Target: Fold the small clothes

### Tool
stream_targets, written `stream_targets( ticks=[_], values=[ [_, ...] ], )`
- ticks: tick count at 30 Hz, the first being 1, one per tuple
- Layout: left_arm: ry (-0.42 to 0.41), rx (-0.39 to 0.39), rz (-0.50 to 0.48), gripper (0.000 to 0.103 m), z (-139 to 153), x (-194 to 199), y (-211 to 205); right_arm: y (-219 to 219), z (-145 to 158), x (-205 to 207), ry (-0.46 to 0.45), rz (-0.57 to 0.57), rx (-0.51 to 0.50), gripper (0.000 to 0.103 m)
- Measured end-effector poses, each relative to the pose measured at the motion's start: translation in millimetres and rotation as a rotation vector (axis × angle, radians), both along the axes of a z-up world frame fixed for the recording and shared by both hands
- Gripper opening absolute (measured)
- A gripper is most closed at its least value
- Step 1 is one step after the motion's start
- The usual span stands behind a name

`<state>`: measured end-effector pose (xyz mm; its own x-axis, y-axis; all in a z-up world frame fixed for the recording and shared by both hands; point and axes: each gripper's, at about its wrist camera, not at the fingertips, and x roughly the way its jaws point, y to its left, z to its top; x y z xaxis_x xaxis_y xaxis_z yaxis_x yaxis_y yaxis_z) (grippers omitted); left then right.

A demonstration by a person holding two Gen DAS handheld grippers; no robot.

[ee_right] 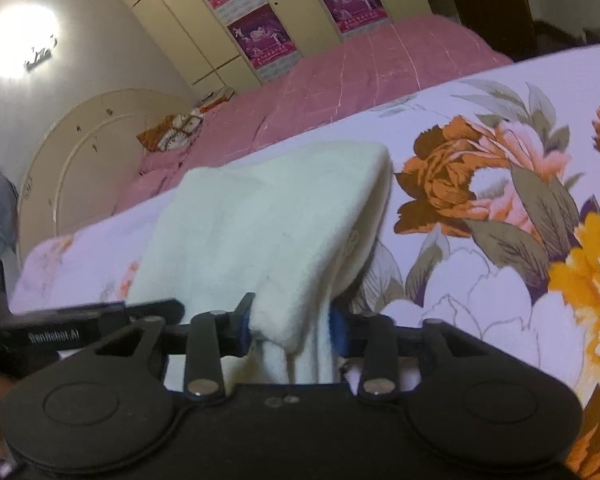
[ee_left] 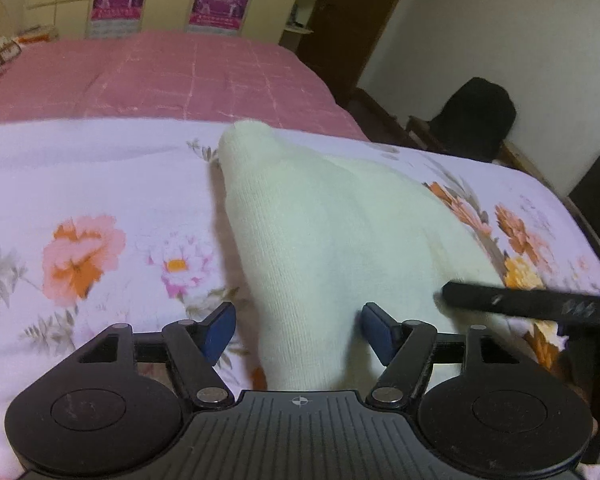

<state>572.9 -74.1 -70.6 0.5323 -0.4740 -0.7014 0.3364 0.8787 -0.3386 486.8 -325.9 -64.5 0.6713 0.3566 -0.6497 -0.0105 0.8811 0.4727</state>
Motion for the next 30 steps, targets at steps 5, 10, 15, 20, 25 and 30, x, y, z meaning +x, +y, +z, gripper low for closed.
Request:
stream_targets(
  ticks=[5, 10, 15, 20, 25, 30],
  values=[
    [0.055, -0.126, 0.018, 0.041, -12, 5, 6, -11, -11, 1, 0.027, -0.028, 0.066, 0.055],
    [-0.012, -0.058, 0.008, 0.034, -4, -3, -9, -4, -14, 5, 0.018, -0.024, 0.074, 0.032],
    [-0.064, -0.018, -0.002, 0.033, 13, -13, -14, 20, 5, -6, -0.052, -0.014, -0.076, 0.027],
    [-0.097, -0.028, -0.004, 0.033, 34, -21, -6, 28, 21, -15, -0.093, -0.018, -0.127, 0.027],
    [-0.123, -0.033, 0.004, 0.033, 50, -37, 7, 39, 37, -25, -0.121, -0.011, -0.144, 0.027],
    [-0.140, -0.030, 0.025, 0.033, 62, -58, 33, 61, 49, -33, -0.141, 0.006, -0.159, 0.027]
  ],
)
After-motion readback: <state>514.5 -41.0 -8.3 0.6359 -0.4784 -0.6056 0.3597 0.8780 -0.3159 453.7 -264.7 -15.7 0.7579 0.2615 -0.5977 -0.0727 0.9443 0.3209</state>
